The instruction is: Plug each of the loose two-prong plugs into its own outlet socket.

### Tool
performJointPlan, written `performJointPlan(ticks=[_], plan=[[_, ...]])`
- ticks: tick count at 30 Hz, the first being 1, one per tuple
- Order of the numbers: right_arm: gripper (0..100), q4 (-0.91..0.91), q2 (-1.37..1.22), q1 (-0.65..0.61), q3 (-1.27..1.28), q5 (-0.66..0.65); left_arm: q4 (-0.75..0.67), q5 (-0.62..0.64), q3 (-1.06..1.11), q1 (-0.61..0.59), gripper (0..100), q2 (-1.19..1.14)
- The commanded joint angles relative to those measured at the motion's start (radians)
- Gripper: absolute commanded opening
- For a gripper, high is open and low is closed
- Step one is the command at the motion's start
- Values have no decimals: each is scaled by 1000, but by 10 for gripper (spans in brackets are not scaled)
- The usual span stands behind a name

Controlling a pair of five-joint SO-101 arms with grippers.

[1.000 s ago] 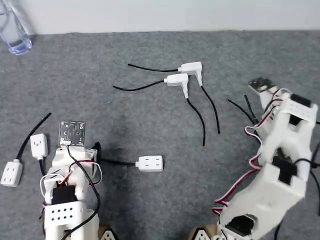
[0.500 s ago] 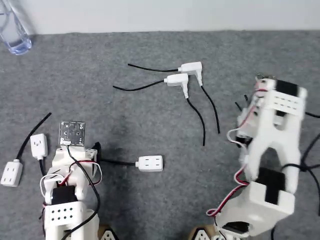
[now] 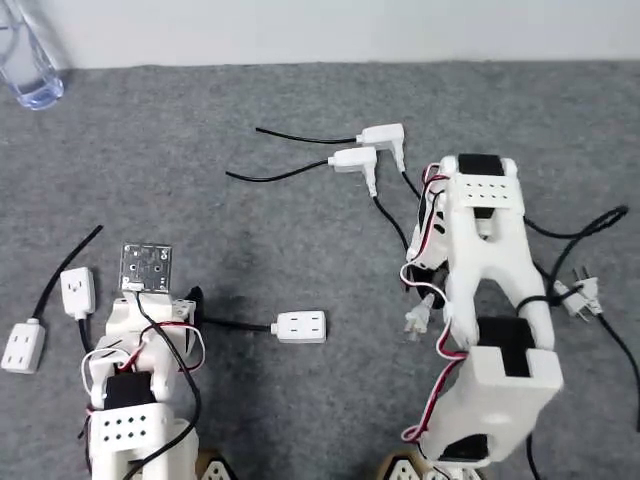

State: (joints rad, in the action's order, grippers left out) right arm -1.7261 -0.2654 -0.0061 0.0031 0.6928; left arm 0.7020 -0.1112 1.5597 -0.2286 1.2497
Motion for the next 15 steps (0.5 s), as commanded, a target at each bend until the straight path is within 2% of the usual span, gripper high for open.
performJointPlan(ticks=[1, 7, 9, 13, 15], plan=[[8, 38, -21, 19, -46, 89, -26, -9, -7, 8, 203, 11], [27, 96, -133, 99, -48, 95, -28, -9, -7, 8, 203, 11], [107, 94, -176, 96, -48, 60, -28, -9, -7, 8, 203, 11], [341, 53, -219, 99, -48, 100, -28, -9, -7, 8, 203, 11], [397, 42, -217, 93, -52, 69, -28, -9, -7, 8, 203, 11]])
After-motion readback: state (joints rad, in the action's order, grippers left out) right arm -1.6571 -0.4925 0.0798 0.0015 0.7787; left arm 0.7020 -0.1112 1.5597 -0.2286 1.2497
